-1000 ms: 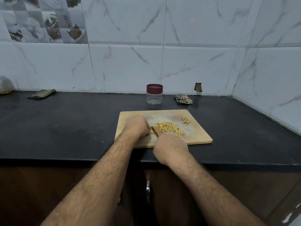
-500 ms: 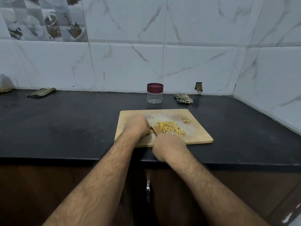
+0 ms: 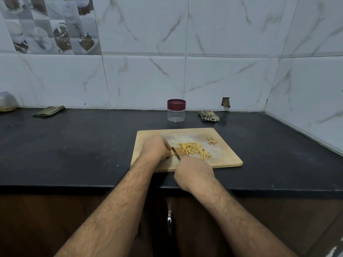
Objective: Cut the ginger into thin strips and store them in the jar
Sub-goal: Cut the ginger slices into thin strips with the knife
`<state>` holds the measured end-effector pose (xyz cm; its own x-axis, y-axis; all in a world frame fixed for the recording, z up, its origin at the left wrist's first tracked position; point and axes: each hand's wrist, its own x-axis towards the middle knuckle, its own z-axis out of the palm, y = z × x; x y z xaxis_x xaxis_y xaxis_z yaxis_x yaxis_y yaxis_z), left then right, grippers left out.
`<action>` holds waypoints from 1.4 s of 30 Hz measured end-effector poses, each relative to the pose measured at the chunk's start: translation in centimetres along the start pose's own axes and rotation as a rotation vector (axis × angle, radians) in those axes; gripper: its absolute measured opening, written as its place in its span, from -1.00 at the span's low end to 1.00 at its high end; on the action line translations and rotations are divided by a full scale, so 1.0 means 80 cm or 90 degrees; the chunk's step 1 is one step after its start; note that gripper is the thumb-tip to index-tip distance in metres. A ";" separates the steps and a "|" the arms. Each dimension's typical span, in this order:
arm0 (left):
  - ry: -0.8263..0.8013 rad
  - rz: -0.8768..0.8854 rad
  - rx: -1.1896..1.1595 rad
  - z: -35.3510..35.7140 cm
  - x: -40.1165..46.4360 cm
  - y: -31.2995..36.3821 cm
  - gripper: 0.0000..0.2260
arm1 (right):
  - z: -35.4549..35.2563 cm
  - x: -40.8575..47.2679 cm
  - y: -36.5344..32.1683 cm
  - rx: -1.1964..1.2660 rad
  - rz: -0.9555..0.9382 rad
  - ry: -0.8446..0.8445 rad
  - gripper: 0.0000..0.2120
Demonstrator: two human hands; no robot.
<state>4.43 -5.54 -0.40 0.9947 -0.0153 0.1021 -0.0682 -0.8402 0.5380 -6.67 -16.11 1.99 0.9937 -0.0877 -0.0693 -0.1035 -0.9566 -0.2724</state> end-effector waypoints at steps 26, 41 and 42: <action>-0.005 0.002 -0.001 -0.002 -0.001 0.001 -0.96 | 0.004 -0.004 0.013 -0.044 0.028 -0.028 -0.69; 0.013 -0.006 -0.012 0.001 -0.004 0.002 -0.92 | 0.003 0.011 0.002 -0.020 -0.005 -0.014 -0.69; 0.012 -0.005 -0.011 0.002 -0.004 0.002 -0.92 | 0.003 0.013 0.002 -0.018 -0.008 -0.015 -0.70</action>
<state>4.12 -5.72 -0.45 0.9935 0.0018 0.1141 -0.0620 -0.8309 0.5529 -5.69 -16.30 1.64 0.9936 -0.0696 -0.0892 -0.0897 -0.9649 -0.2468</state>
